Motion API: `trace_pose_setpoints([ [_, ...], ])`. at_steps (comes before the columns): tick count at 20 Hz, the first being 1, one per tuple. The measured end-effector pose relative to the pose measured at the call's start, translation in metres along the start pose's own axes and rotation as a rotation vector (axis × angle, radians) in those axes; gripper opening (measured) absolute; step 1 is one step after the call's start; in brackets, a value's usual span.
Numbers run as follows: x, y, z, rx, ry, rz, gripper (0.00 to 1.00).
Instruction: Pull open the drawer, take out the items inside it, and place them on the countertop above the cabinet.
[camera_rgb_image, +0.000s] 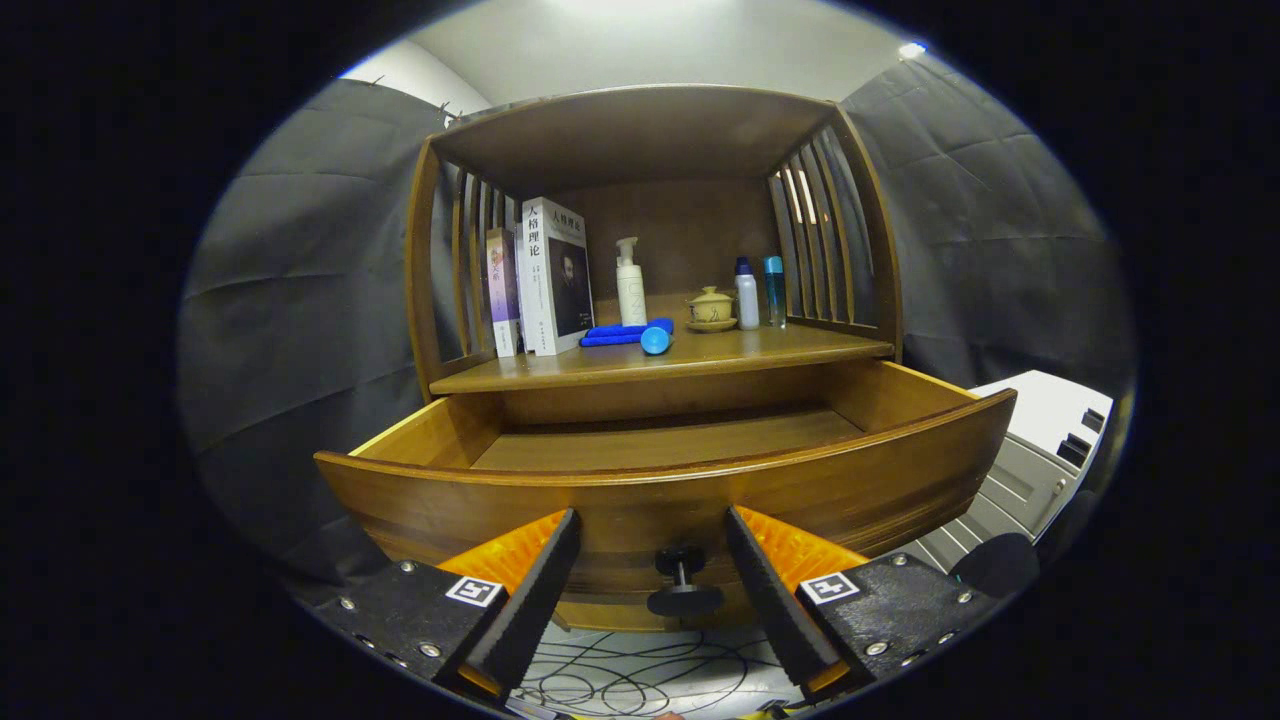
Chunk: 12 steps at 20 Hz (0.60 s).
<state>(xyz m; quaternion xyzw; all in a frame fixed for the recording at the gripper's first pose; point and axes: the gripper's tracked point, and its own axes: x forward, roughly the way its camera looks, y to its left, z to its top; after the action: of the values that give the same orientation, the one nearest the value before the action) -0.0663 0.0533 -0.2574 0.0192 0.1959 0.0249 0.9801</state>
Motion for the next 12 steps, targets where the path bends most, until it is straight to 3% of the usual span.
trace_pose_setpoints([
  [12,0.083,0.001,0.017,-0.003,-0.025,-0.006,0.93],
])
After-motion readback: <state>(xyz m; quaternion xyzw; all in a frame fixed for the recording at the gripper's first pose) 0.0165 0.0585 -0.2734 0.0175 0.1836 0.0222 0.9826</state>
